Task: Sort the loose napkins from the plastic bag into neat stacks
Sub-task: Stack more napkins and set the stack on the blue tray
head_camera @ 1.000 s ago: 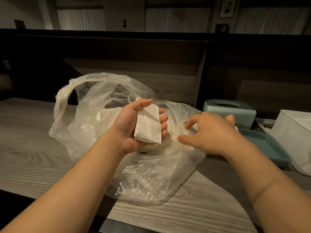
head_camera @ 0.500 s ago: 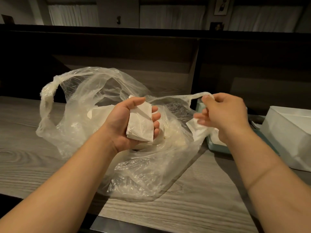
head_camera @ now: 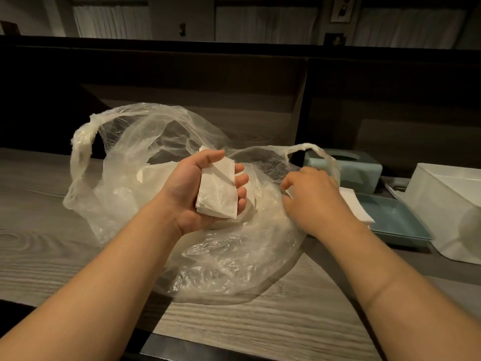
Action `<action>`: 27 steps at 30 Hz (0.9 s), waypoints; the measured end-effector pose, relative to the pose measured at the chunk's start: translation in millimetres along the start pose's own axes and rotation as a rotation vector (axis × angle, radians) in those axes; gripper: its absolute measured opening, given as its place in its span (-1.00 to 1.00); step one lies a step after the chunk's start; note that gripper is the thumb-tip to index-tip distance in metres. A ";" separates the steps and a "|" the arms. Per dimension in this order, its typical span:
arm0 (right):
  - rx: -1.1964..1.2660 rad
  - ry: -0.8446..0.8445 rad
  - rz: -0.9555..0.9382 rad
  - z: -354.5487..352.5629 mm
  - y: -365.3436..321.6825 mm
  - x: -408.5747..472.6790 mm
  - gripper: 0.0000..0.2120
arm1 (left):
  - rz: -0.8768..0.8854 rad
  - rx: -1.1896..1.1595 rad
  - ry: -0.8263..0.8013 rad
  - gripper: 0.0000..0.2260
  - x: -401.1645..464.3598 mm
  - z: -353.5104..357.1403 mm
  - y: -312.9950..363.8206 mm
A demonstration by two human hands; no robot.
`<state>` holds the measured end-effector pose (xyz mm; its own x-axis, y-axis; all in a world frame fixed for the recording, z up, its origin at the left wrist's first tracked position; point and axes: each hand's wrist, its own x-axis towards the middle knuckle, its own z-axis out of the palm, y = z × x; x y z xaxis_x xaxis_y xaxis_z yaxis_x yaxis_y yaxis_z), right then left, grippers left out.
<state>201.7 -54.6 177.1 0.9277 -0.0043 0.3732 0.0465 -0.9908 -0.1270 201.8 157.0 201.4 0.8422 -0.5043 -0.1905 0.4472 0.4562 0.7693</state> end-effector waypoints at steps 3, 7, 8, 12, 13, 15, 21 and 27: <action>-0.243 -0.085 0.083 5.5 -0.3 1.6 -0.69 | 0.004 0.008 0.003 -0.58 0.2 -0.3 0.1; -0.311 -0.215 0.157 -4.9 -1.2 -5.4 -0.62 | 0.003 0.016 0.003 -0.57 0.3 -0.9 0.3; -0.341 -0.251 0.139 -8.4 -2.8 -7.8 -0.66 | 0.002 0.015 0.005 -0.57 0.0 -0.8 0.4; -0.350 -0.394 0.094 -19.5 -7.2 -12.4 -0.80 | 0.006 0.015 0.016 -0.54 -0.1 -2.0 1.7; -0.335 -0.399 0.101 -19.6 -7.3 -12.8 -0.78 | 0.005 0.015 0.015 -0.53 0.0 -2.6 1.9; -0.296 -0.352 0.110 -17.7 -6.2 -11.8 -0.77 | 0.008 0.017 0.008 -0.53 -0.2 -3.1 2.3; -0.197 -0.047 0.057 -4.2 6.6 2.3 -0.88 | 0.047 -0.007 0.016 -0.47 -1.9 -4.6 5.0; 0.561 0.222 -0.006 -15.0 -4.2 -1.6 -0.79 | 0.130 -0.084 -0.098 -0.54 -5.0 -10.7 10.3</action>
<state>194.5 -52.4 190.8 0.8299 -0.0867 0.5511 0.2963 -0.7685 -0.5672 205.4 172.0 203.7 0.8630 -0.5044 -0.0288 0.3632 0.5796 0.7295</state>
